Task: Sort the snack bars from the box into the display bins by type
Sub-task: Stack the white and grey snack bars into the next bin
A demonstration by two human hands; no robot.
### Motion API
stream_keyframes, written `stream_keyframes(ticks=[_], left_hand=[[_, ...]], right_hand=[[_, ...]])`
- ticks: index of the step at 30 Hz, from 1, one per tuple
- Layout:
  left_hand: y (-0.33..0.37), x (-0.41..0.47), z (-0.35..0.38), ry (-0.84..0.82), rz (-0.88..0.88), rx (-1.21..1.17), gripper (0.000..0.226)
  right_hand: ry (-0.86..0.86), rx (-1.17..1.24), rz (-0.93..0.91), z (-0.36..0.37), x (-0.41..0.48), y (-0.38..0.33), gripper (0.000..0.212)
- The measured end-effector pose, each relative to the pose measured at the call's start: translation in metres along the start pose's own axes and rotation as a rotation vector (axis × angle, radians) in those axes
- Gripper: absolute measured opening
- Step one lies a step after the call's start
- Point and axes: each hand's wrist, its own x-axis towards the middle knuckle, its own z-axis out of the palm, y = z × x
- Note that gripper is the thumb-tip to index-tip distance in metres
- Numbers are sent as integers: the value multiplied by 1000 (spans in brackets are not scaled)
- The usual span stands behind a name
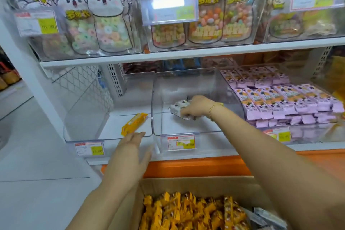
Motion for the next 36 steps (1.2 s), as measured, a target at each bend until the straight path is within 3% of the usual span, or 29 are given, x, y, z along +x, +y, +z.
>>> stream_keyframes(ticks=[4,7,11,15,18,20,24,29,30,32,33,34,36], left_hand=[[-6,8,2,25,45,-33,47],[-5,12,5,60,51,-25,44],[-4,16,6,102,43,-34,39],[-7,20,6,103,25,-32,34],[-8,19,8,100,15,-30,32],[-9,18,11,89,22,9,35],[-10,14,12,97,54,83,44],[0,15,9,132,-18,44,35],[2,14,9,141,-21,39,35],[2,12,9,142,-23,28,36],[2,11,8,141,-25,29,36],[2,11,7,137,-29,34,37],[3,10,7,126,-29,36,38]], right_hand=[[-199,47,139,20,61,-10,20],[-227,-18,84,34,86,-23,21],[-113,-68,89,49,108,-31,59],[-113,38,19,47,116,-25,45],[79,-100,51,27,126,-10,31],[226,-183,94,13,127,3,37],[36,-305,157,8,128,28,48],[45,-383,116,3,127,36,23],[31,-361,156,-1,122,34,23],[42,-52,229,2,124,45,16],[99,133,277,6,126,50,21],[155,260,321,8,128,53,40],[186,263,375,19,143,65,78]])
